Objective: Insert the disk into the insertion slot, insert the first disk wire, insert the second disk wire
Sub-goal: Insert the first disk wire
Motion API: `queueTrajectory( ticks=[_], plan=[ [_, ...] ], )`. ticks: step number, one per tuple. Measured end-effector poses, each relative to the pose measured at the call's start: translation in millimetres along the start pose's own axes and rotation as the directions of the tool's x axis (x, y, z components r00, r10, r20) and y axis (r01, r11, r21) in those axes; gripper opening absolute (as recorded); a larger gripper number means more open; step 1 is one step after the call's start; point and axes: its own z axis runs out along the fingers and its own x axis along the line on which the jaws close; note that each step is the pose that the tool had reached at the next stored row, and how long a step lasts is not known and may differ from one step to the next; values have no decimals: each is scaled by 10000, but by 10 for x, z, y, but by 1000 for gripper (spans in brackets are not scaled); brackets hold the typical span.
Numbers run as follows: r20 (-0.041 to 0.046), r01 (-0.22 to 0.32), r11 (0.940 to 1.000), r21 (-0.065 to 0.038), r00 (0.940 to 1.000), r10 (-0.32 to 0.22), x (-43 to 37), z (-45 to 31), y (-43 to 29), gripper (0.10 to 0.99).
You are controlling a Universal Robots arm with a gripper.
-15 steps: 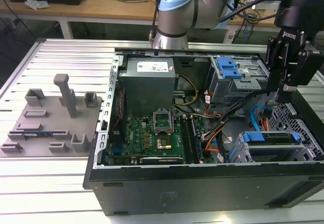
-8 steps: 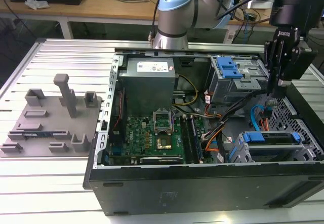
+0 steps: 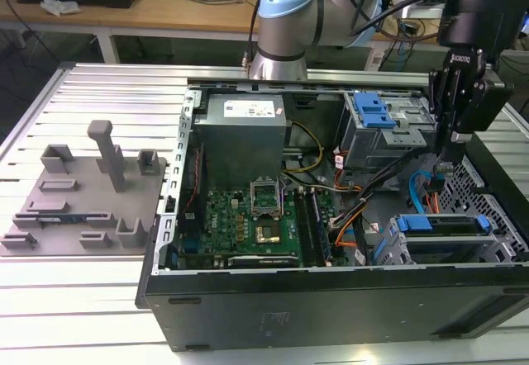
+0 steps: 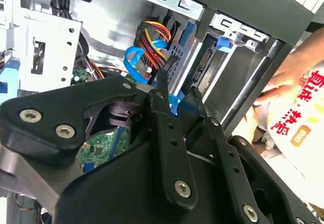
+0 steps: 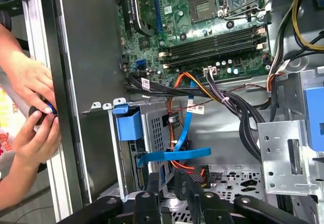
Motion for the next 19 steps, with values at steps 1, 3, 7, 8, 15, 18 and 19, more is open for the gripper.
queueTrajectory(
  ticks=[1,3,7,8,15,18,19],
  plan=[
    [2,-1,10000,-1,10000,1,-3,6,-2,349],
    [-13,-2,10000,0,10000,2,-11,18,-23,349],
    [-85,-116,9996,263,9999,119,-24,29,-35,349],
    [-110,-159,9992,363,9998,163,-28,28,-33,349],
    [-475,-237,9984,508,9985,262,-139,44,10,349],
    [-535,-233,9984,512,9982,260,-169,42,14,349],
    [-542,-229,9984,512,9982,257,-173,47,15,349]
  ],
)
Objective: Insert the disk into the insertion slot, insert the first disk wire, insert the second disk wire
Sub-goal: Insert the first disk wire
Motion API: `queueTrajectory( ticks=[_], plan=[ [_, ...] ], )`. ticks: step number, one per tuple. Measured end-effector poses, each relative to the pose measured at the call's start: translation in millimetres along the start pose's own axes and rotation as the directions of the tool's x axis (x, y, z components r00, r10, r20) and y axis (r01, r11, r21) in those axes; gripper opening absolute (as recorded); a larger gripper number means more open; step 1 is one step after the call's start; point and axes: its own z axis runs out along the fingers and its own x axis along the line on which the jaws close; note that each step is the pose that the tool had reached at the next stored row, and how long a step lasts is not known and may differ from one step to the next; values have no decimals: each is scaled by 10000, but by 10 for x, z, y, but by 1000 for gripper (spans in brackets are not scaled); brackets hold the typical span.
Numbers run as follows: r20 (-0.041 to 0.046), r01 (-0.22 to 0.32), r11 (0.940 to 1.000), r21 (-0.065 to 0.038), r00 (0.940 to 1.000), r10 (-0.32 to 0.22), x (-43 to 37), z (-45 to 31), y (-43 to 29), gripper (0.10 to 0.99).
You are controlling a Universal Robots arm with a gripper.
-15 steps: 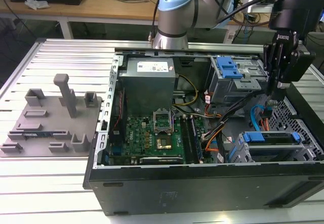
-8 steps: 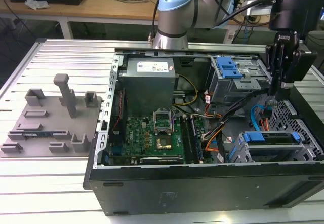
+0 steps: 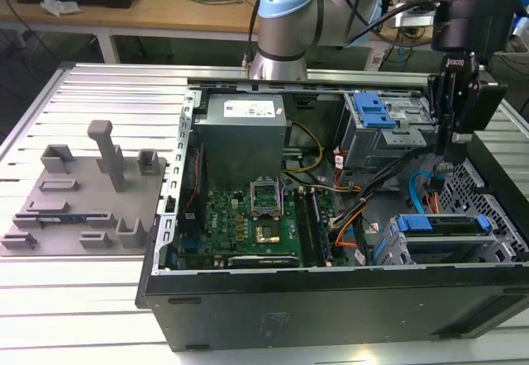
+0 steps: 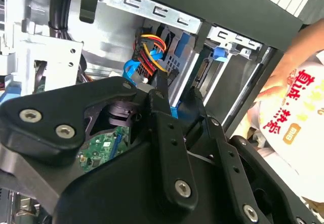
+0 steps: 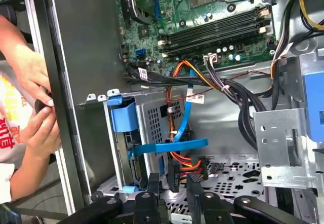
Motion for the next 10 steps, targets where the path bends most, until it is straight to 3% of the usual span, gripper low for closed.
queueTrajectory(
  ticks=[10],
  plan=[
    [-89,-4,10000,4,10000,4,-24,73,21,349]
  ],
)
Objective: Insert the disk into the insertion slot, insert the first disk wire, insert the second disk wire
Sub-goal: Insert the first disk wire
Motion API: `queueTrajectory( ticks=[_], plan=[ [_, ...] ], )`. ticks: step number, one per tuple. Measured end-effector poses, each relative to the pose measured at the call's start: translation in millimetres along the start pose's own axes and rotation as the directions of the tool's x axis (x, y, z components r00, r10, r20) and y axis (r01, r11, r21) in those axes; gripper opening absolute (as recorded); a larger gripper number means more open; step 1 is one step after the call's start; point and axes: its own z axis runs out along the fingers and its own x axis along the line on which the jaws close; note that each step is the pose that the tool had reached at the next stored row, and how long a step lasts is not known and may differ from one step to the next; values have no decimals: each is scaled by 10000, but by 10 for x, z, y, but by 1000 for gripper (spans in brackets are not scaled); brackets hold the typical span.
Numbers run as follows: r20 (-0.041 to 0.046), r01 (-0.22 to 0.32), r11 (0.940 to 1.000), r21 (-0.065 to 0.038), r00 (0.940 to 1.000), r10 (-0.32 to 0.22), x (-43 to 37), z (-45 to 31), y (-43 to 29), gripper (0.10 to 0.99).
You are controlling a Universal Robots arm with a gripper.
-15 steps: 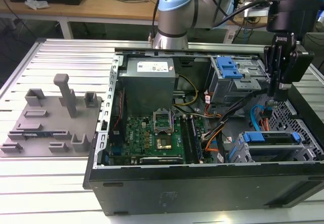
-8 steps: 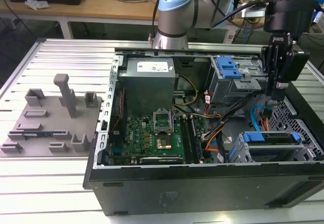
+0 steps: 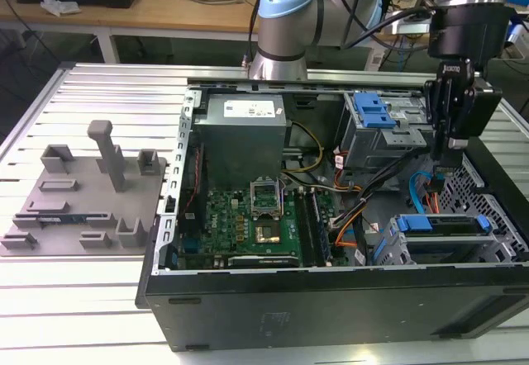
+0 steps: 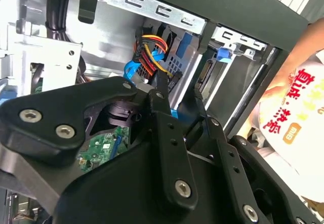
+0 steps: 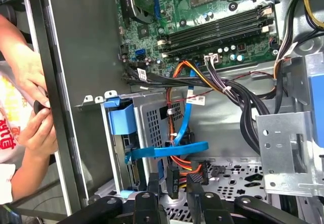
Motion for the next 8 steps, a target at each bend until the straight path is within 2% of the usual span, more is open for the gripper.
queueTrajectory(
  ticks=[8],
  plan=[
    [-151,-17,10000,-4,9999,17,0,39,2,349]
  ],
)
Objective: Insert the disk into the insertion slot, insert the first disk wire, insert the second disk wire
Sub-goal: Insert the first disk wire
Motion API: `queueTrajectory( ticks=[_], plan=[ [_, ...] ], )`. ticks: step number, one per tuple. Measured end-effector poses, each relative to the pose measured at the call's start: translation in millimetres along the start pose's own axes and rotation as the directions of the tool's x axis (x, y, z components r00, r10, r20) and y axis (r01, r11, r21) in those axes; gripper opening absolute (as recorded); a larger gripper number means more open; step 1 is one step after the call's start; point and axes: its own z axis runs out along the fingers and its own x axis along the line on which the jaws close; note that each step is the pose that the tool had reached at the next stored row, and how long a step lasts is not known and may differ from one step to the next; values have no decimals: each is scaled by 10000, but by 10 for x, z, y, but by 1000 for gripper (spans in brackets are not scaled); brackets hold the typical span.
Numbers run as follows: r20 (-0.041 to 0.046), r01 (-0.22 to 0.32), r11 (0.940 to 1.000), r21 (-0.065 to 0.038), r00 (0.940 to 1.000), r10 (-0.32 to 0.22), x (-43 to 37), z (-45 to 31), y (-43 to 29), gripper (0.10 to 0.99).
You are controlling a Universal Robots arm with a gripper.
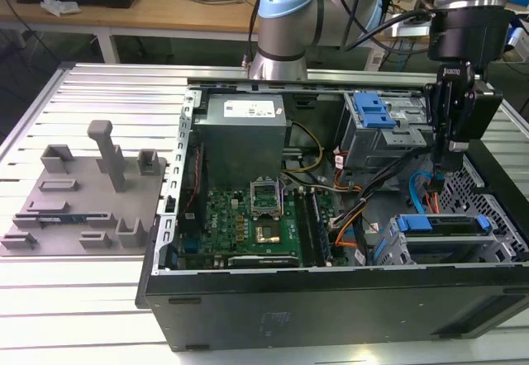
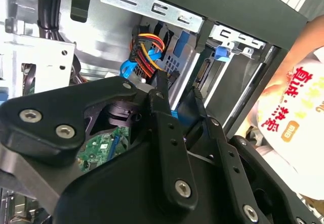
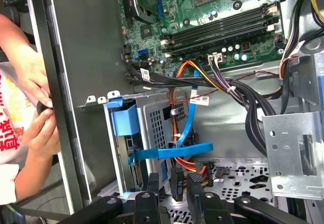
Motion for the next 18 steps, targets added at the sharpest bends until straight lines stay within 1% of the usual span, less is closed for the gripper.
queueTrajectory(
  ticks=[2,3,7,9,10,12,13,14,18],
  plan=[
    [-73,0,10000,-4,10000,0,-8,14,2,349],
    [-91,-1,10000,-5,10000,1,-9,16,2,349],
    [-144,-4,10000,-2,9999,4,-13,23,3,349],
    [-155,-4,10000,-1,9999,4,-15,26,3,349],
    [-161,-3,10000,-1,9999,3,-16,29,3,333],
    [-172,-2,10000,0,9999,2,-19,33,2,204],
    [-182,-2,10000,1,9998,2,-21,36,2,204],
    [-184,-1,10000,0,9998,1,-21,38,2,165],
    [-182,-2,10000,0,9998,2,-23,40,2,165]
  ],
)
